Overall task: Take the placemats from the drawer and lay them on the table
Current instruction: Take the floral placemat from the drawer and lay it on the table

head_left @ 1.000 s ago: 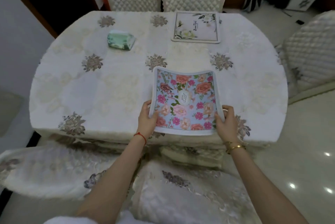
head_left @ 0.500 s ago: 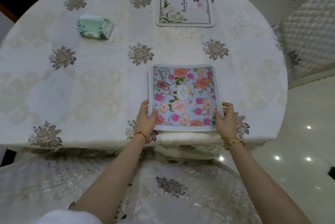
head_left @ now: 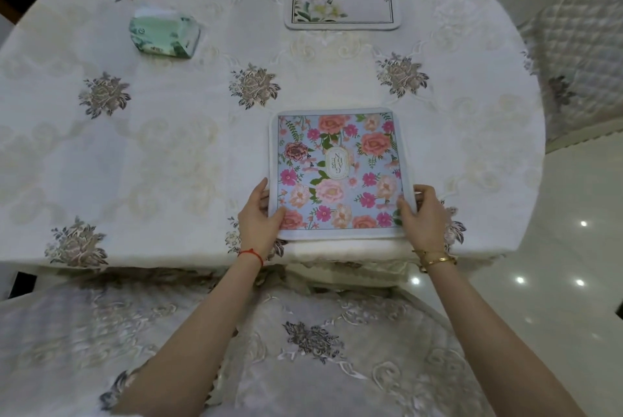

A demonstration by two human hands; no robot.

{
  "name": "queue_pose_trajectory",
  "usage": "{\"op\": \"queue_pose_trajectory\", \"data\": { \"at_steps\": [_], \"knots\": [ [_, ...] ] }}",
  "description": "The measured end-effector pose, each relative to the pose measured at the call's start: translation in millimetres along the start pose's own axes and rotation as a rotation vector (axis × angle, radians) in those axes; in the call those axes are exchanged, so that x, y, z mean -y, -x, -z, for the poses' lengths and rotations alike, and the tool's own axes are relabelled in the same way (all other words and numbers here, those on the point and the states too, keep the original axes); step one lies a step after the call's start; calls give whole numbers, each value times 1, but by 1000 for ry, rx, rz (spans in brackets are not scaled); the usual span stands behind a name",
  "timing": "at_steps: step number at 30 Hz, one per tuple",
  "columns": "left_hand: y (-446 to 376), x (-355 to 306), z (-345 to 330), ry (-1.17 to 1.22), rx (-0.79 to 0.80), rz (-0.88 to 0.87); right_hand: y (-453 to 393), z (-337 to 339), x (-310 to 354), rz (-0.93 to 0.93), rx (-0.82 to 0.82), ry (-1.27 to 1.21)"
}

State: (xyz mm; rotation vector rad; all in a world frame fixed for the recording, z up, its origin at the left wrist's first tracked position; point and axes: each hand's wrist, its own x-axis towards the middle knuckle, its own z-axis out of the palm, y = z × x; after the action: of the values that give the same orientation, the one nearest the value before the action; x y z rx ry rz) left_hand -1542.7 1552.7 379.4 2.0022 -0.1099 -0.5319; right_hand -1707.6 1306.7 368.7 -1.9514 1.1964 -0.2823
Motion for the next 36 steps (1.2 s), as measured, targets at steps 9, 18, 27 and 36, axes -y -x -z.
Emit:
{"op": "queue_pose_trajectory", "data": {
  "at_steps": [9, 18, 27, 36],
  "knots": [
    [-18, -6, 0, -185, -68, -189, -23, 2, 17, 343, -102, 376],
    [-102, -54, -50, -536, 80, -577, -96, -65, 86, 671, 249, 518],
    [-158, -55, -75, -704, 212, -606, -133, -93, 85, 690, 345, 530],
    [-164, -38, -49, -818, 106, -540, -142, -50, 52, 589, 240, 581]
  ]
}}
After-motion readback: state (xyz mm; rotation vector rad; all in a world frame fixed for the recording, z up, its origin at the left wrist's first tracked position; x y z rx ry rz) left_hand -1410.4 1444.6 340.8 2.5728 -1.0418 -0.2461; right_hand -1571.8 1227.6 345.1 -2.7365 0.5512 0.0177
